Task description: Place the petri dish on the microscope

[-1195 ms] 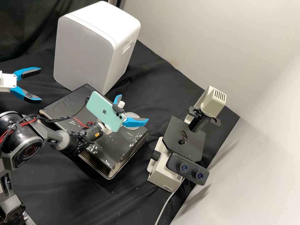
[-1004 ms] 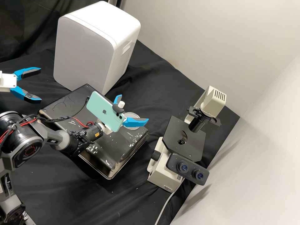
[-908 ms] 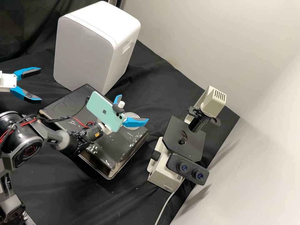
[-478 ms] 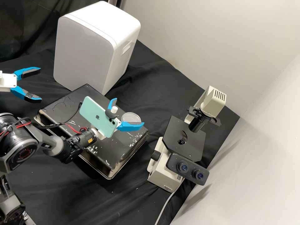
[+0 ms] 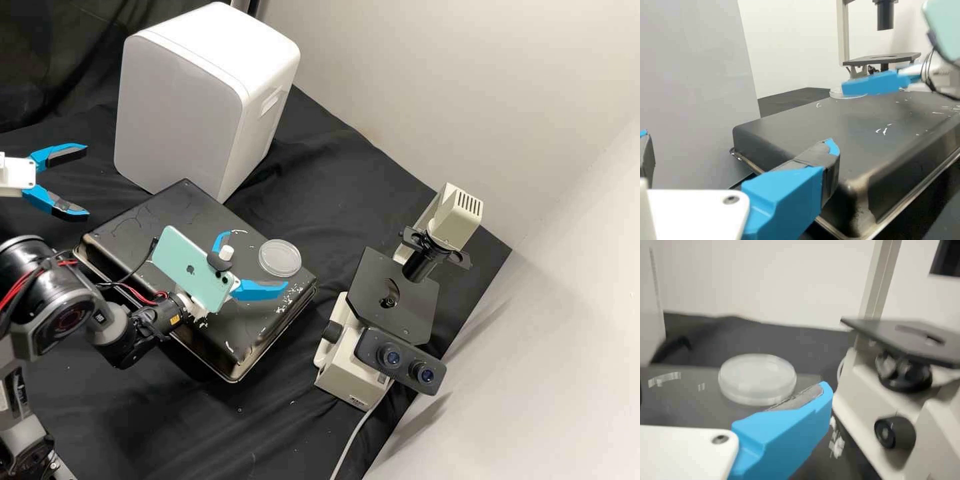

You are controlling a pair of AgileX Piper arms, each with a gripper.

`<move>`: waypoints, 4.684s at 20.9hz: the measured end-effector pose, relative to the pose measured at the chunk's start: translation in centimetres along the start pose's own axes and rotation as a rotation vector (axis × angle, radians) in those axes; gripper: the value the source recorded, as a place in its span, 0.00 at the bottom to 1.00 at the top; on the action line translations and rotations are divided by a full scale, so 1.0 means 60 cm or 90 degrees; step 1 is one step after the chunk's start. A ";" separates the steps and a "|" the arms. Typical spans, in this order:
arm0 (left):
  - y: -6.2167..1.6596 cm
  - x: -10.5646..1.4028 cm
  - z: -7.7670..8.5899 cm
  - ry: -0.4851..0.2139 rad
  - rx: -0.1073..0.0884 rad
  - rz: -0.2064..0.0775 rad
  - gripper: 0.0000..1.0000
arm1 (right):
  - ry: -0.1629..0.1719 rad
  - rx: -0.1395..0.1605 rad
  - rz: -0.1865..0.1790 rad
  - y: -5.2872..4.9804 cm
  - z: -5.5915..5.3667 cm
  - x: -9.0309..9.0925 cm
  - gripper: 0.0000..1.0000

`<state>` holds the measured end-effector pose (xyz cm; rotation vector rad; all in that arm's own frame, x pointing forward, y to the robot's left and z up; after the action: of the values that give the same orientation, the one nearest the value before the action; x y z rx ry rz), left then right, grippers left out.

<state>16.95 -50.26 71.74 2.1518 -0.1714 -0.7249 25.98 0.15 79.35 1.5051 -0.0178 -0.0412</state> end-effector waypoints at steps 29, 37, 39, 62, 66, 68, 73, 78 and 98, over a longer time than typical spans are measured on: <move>-0.002 0.001 -0.003 0.013 -0.005 -0.002 1.00 | -0.027 -0.025 0.001 -0.003 0.000 0.114 1.00; -0.005 0.002 -0.004 0.015 -0.005 -0.008 1.00 | -0.033 -0.021 -0.010 -0.010 0.003 0.114 1.00; -0.005 0.002 -0.005 0.019 -0.007 -0.008 1.00 | -0.034 -0.017 -0.011 -0.010 0.003 0.115 1.00; -0.005 0.002 -0.005 0.023 0.004 -0.007 1.00 | -0.046 0.033 -0.016 -0.012 0.017 0.154 0.00; -0.009 0.003 -0.005 0.024 0.004 -0.014 1.00 | -0.047 0.039 -0.017 -0.013 0.018 0.154 0.00; -0.009 0.003 -0.005 0.024 0.004 -0.014 1.00 | -0.048 0.039 -0.018 -0.014 0.019 0.154 0.00; -0.009 0.003 -0.005 0.024 0.004 -0.014 1.00 | -0.048 0.039 -0.018 -0.014 0.019 0.154 0.00; -0.009 0.003 -0.005 0.024 0.004 -0.014 1.00 | -0.048 0.043 -0.018 -0.014 0.019 0.154 0.00; -0.009 0.003 -0.005 0.024 0.004 -0.014 1.00 | -0.051 0.069 -0.015 -0.005 0.027 0.151 0.00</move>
<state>17.19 -49.78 71.42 2.1744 -0.1302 -0.6977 34.94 -1.83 79.02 1.6115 -0.0674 -0.1204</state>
